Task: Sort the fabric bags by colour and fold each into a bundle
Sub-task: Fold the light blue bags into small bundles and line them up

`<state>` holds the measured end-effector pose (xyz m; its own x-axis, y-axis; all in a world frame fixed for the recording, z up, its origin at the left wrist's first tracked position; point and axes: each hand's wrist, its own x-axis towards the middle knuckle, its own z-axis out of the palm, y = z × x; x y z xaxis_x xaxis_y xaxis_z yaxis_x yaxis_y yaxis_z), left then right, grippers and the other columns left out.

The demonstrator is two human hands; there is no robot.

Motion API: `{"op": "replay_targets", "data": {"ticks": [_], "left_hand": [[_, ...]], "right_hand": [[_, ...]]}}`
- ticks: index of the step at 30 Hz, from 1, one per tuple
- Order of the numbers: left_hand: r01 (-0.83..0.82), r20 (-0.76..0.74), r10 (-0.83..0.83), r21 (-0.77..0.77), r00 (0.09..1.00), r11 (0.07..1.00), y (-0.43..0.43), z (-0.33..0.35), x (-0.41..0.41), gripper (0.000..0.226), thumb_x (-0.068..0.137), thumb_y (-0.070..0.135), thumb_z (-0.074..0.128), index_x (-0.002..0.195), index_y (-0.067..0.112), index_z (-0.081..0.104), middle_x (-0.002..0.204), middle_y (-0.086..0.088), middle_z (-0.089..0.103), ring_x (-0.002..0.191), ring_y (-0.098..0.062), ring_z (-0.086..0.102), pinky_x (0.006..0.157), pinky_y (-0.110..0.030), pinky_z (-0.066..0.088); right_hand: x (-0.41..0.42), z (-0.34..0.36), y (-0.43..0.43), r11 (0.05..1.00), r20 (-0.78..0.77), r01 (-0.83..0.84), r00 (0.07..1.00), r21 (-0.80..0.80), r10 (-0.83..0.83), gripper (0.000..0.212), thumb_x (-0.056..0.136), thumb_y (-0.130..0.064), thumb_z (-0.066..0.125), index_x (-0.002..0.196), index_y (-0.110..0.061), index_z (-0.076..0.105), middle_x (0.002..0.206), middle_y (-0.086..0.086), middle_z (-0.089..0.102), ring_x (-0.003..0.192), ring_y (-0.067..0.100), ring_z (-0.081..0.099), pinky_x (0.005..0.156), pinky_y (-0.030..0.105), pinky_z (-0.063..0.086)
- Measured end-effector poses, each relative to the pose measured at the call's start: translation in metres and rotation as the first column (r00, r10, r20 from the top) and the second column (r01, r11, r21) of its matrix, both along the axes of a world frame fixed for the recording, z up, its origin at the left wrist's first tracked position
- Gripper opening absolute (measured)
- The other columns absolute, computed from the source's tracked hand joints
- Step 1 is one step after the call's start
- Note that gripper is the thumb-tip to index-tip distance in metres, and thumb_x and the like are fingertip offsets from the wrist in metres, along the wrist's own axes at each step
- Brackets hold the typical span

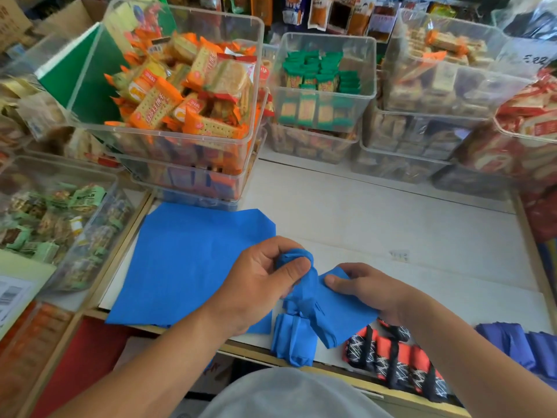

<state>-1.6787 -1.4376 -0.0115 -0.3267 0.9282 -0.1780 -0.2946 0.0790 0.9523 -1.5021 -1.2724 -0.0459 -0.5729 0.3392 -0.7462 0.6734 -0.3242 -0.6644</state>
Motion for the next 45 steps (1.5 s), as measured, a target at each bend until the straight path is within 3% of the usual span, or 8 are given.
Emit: {"op": "replay_targets", "data": {"ticks": [3,6,12,19,25,34,42,45], "left_hand": [[-0.079,-0.321,0.043,-0.100,0.946,0.992,-0.006,-0.020,0.001,0.002,0.096,0.018,0.071,0.094,0.018,0.071,0.074,0.014,0.064,0.069,-0.002,0.057,0.066,-0.017,0.046],[-0.206,-0.382,0.117,-0.201,0.917,0.958,-0.013,-0.047,0.004,0.009,0.101,0.024,0.065,0.092,0.025,0.066,0.071,0.014,0.061,0.064,-0.006,0.055,0.064,-0.024,0.046],[-0.199,-0.269,0.089,-0.414,0.959,0.888,-0.011,-0.062,0.015,0.017,0.108,0.027,0.052,0.098,0.013,0.053,0.058,-0.011,0.064,0.051,-0.027,0.068,0.054,-0.024,0.049],[-0.096,-0.293,-0.046,-0.455,0.955,0.885,0.002,-0.060,0.000,0.024,0.107,0.036,0.051,0.093,0.016,0.055,0.072,-0.001,0.064,0.062,-0.009,0.056,0.065,-0.027,0.045],[-0.064,-0.177,-0.025,-0.475,0.984,0.878,0.016,-0.044,-0.005,0.021,0.104,0.035,0.058,0.091,0.020,0.063,0.079,0.000,0.057,0.067,-0.013,0.055,0.056,-0.031,0.050],[0.019,0.149,0.049,-0.428,0.988,0.904,0.014,-0.021,0.010,0.021,0.105,0.027,0.060,0.108,0.007,0.064,0.093,-0.009,0.072,0.084,-0.021,0.068,0.092,-0.058,0.057],[0.032,0.210,0.053,-0.380,0.976,0.924,0.025,-0.021,0.053,0.021,0.107,0.024,0.054,0.117,0.006,0.059,0.107,-0.011,0.078,0.094,-0.024,0.074,0.097,-0.054,0.055],[0.019,0.176,0.056,-0.397,0.983,0.917,0.038,-0.025,0.077,0.013,0.107,0.024,0.056,0.107,0.012,0.062,0.094,-0.006,0.075,0.086,-0.022,0.072,0.089,-0.052,0.061]], "right_hand": [[0.000,-0.003,0.002,0.987,-0.049,0.122,0.992,0.106,-0.118,0.029,0.092,-0.035,0.077,0.103,-0.009,0.068,0.109,0.017,0.075,0.095,0.030,0.074,0.089,0.049,0.058],[-0.002,-0.002,0.000,0.971,-0.063,0.137,0.990,0.194,-0.127,0.026,0.094,-0.036,0.074,0.101,-0.013,0.067,0.103,0.011,0.075,0.090,0.027,0.073,0.079,0.043,0.058],[-0.002,0.003,-0.019,0.932,-0.167,0.136,0.982,0.336,-0.083,0.015,0.094,-0.028,0.075,0.098,-0.017,0.064,0.092,0.003,0.072,0.083,0.019,0.068,0.069,0.029,0.054],[0.000,0.026,-0.025,0.869,-0.312,0.039,0.941,0.493,0.135,0.022,0.086,-0.020,0.082,0.104,-0.021,0.068,0.090,-0.005,0.070,0.082,0.012,0.065,0.069,0.022,0.052],[-0.001,0.044,-0.032,0.492,-0.183,-0.165,0.791,0.855,0.584,0.037,0.082,-0.046,0.079,0.114,-0.029,0.071,0.102,-0.016,0.072,0.086,0.010,0.065,0.079,0.023,0.050],[0.017,0.047,-0.023,0.743,-0.295,-0.063,0.892,0.667,0.341,0.036,0.083,-0.004,0.075,0.102,-0.032,0.062,0.084,-0.002,0.070,0.068,0.026,0.062,0.059,0.045,0.053],[0.056,0.046,-0.014,0.745,-0.368,0.168,0.923,0.646,0.111,0.035,0.087,-0.007,0.076,0.098,-0.036,0.059,0.086,-0.004,0.070,0.076,0.025,0.065,0.067,0.046,0.056],[0.080,0.051,-0.004,0.746,-0.353,0.044,0.898,0.664,0.262,0.036,0.087,-0.008,0.076,0.102,-0.037,0.061,0.090,-0.003,0.073,0.073,0.023,0.068,0.065,0.049,0.057]]}}
